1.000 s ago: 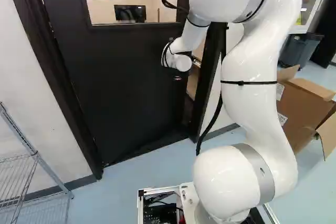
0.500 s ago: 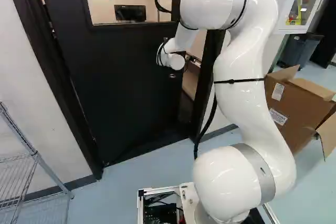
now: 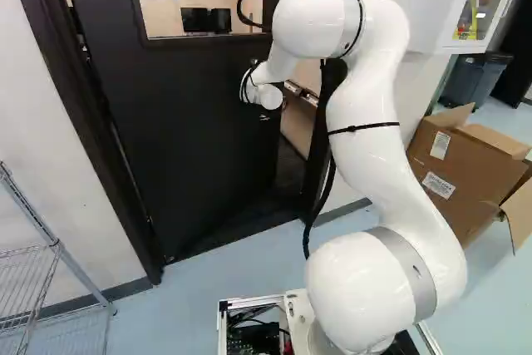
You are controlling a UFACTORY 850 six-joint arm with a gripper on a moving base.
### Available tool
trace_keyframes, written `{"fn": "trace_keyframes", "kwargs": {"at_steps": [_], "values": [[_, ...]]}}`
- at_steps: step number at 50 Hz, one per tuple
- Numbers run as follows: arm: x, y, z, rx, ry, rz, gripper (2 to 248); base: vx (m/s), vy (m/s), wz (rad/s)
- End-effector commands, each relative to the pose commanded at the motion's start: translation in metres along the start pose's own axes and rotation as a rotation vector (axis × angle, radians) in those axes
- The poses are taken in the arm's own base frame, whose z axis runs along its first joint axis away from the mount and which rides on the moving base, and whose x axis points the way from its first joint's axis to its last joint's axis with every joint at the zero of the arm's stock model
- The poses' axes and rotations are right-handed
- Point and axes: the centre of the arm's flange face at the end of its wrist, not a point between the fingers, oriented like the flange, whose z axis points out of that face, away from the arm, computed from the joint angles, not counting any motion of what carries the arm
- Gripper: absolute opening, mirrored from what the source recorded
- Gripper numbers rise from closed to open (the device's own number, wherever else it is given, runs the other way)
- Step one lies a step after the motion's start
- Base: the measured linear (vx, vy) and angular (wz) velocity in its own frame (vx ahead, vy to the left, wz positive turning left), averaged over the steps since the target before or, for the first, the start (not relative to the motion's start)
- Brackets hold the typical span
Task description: Open the door and move inside
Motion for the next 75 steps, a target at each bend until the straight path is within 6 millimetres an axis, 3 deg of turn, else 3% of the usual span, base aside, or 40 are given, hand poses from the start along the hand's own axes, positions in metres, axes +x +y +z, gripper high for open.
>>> {"fn": "trace_keyframes", "kwargs": {"at_steps": [11,49,60,75], "values": [[-0.002,-0.015,0.014,0.028,0.012,-0.011,247,0.000,0.000,0.000],[-0.028,-0.092,0.020,0.305,-0.088,-0.273,247,0.000,0.000,0.000],[-0.030,-0.099,0.031,0.316,-0.076,-0.278,247,0.000,0.000,0.000],[-0.028,-0.094,0.009,0.314,-0.100,-0.281,247,0.000,0.000,0.000]]}}
